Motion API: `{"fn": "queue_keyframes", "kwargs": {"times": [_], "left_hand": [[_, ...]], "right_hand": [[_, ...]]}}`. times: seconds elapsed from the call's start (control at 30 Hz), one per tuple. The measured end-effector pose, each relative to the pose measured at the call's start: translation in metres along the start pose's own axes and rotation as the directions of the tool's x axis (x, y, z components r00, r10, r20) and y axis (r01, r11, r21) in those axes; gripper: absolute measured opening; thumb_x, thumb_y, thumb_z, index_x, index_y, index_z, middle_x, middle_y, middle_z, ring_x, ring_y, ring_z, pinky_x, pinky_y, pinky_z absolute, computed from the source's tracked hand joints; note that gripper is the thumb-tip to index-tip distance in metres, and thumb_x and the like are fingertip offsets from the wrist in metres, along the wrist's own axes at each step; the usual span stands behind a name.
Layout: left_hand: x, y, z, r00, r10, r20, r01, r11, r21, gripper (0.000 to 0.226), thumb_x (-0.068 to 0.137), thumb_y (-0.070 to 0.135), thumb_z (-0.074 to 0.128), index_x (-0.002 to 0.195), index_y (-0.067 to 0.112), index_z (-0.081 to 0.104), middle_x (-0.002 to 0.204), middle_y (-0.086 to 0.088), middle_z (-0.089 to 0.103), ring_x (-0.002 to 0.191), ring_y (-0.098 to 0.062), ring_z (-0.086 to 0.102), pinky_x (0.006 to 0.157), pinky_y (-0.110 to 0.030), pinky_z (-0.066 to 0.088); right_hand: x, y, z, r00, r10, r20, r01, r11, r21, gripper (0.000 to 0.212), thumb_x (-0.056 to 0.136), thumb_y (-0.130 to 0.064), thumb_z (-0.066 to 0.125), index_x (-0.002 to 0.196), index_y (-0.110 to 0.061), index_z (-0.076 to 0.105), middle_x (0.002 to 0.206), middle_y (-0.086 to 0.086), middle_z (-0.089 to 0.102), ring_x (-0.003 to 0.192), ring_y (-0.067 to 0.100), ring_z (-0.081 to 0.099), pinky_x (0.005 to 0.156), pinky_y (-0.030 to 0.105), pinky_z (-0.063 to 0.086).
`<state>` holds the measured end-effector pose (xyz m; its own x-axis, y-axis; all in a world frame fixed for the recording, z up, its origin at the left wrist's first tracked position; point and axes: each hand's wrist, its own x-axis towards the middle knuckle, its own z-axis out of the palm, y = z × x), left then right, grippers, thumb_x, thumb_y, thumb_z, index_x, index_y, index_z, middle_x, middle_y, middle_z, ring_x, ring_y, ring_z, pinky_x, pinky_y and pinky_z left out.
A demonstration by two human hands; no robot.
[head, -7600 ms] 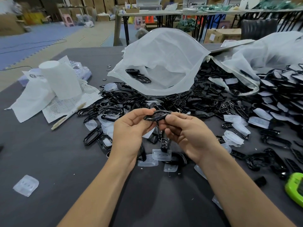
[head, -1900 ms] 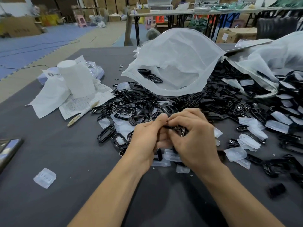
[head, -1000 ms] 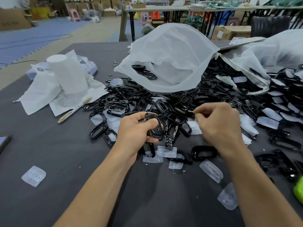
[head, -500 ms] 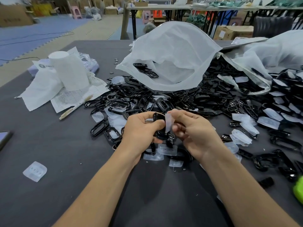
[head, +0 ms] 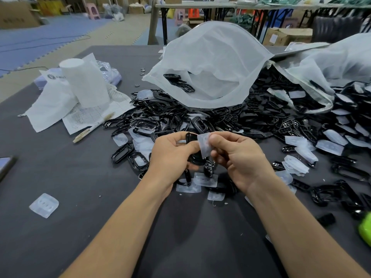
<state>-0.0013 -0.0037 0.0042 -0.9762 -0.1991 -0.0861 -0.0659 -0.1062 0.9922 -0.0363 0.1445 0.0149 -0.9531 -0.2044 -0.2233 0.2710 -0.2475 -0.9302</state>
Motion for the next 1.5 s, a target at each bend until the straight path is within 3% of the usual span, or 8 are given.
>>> {"fn": "queue_keyframes", "kwargs": {"times": [0.2, 0.4, 0.67, 0.83, 0.97, 1.2, 1.4, 1.5], "left_hand": [[0.002, -0.001, 0.001, 0.999, -0.017, -0.031, 0.017, 1.0, -0.003, 0.011, 0.09, 0.004, 0.076, 0.088, 0.013, 0.081, 0.083, -0.018, 0.078, 0.07, -0.027, 0.076, 0.054, -0.03, 0.059], [0.002, -0.002, 0.0, 0.999, -0.003, -0.036, 0.003, 1.0, -0.001, 0.014, 0.092, 0.003, 0.073, 0.09, 0.015, 0.08, 0.082, -0.014, 0.079, 0.071, -0.028, 0.078, 0.052, -0.029, 0.059], [0.004, -0.004, 0.0, 0.999, 0.001, -0.044, 0.0, 1.0, 0.024, 0.015, 0.093, 0.002, 0.072, 0.091, 0.015, 0.079, 0.083, -0.012, 0.08, 0.072, -0.028, 0.078, 0.056, -0.033, 0.061], [0.004, -0.005, 0.0, 0.999, 0.009, -0.044, -0.008, 1.0, 0.015, 0.014, 0.092, 0.001, 0.072, 0.092, 0.013, 0.079, 0.081, -0.013, 0.079, 0.068, -0.025, 0.077, 0.052, -0.029, 0.059], [0.003, -0.005, 0.001, 0.998, 0.023, -0.061, -0.021, 0.999, 0.032, 0.021, 0.093, 0.001, 0.07, 0.093, 0.02, 0.079, 0.078, -0.008, 0.08, 0.065, -0.018, 0.076, 0.049, -0.022, 0.055], [0.003, -0.009, 0.002, 0.999, 0.046, -0.021, -0.046, 0.999, 0.004, 0.004, 0.091, 0.016, 0.08, 0.093, 0.018, 0.082, 0.083, -0.015, 0.079, 0.079, -0.034, 0.078, 0.07, -0.041, 0.065], [0.001, -0.007, 0.006, 0.999, -0.02, 0.042, 0.026, 0.99, -0.141, 0.014, 0.095, 0.009, 0.073, 0.088, 0.016, 0.083, 0.071, -0.004, 0.073, 0.06, -0.012, 0.068, 0.052, -0.023, 0.055], [0.004, -0.006, 0.006, 0.988, -0.123, 0.097, 0.146, 0.946, -0.29, 0.013, 0.098, 0.005, 0.067, 0.099, 0.003, 0.08, 0.09, -0.018, 0.068, 0.077, -0.027, 0.061, 0.057, -0.027, 0.06]], "right_hand": [[-0.003, -0.003, -0.002, 0.995, -0.023, 0.094, 0.019, 0.999, 0.047, 0.008, 0.088, -0.002, 0.072, 0.086, -0.006, 0.079, 0.076, 0.012, 0.07, 0.064, 0.013, 0.066, 0.059, 0.018, 0.054], [-0.002, -0.003, -0.001, 0.999, -0.04, -0.025, 0.038, 0.996, -0.076, 0.021, 0.086, -0.005, 0.076, 0.069, -0.017, 0.08, 0.057, -0.001, 0.061, 0.045, 0.006, 0.046, 0.042, 0.015, 0.036], [0.001, -0.002, -0.002, 0.995, -0.022, -0.094, 0.022, 1.0, -0.004, 0.029, 0.089, -0.011, 0.077, 0.061, -0.018, 0.077, 0.057, -0.003, 0.06, 0.042, 0.007, 0.035, 0.04, 0.015, 0.032], [0.001, -0.004, -0.005, 0.996, -0.056, -0.064, 0.061, 0.995, 0.074, 0.027, 0.091, -0.009, 0.073, 0.066, -0.017, 0.073, 0.049, -0.006, 0.052, 0.039, 0.005, 0.04, 0.039, 0.013, 0.033], [0.0, -0.005, -0.004, 0.999, -0.053, -0.001, 0.052, 0.991, 0.121, 0.028, 0.084, -0.033, 0.076, 0.059, -0.019, 0.074, 0.061, 0.003, 0.064, 0.051, 0.013, 0.054, 0.052, 0.023, 0.041], [-0.004, 0.001, 0.001, 0.993, -0.09, 0.075, 0.093, 0.995, -0.032, 0.023, 0.088, 0.006, 0.072, 0.107, -0.007, 0.073, 0.059, 0.004, 0.064, 0.051, 0.012, 0.052, 0.049, 0.019, 0.041], [-0.003, 0.009, 0.006, 0.943, -0.332, -0.022, 0.282, 0.833, -0.477, 0.009, 0.073, -0.025, 0.083, 0.075, -0.02, 0.077, 0.067, 0.005, 0.075, 0.064, 0.031, 0.07, 0.066, 0.044, 0.06], [0.001, 0.012, 0.006, 0.921, -0.386, -0.05, 0.315, 0.814, -0.488, 0.014, 0.067, -0.038, 0.08, 0.074, -0.027, 0.077, 0.062, 0.004, 0.072, 0.054, 0.019, 0.059, 0.059, 0.04, 0.053]]}}
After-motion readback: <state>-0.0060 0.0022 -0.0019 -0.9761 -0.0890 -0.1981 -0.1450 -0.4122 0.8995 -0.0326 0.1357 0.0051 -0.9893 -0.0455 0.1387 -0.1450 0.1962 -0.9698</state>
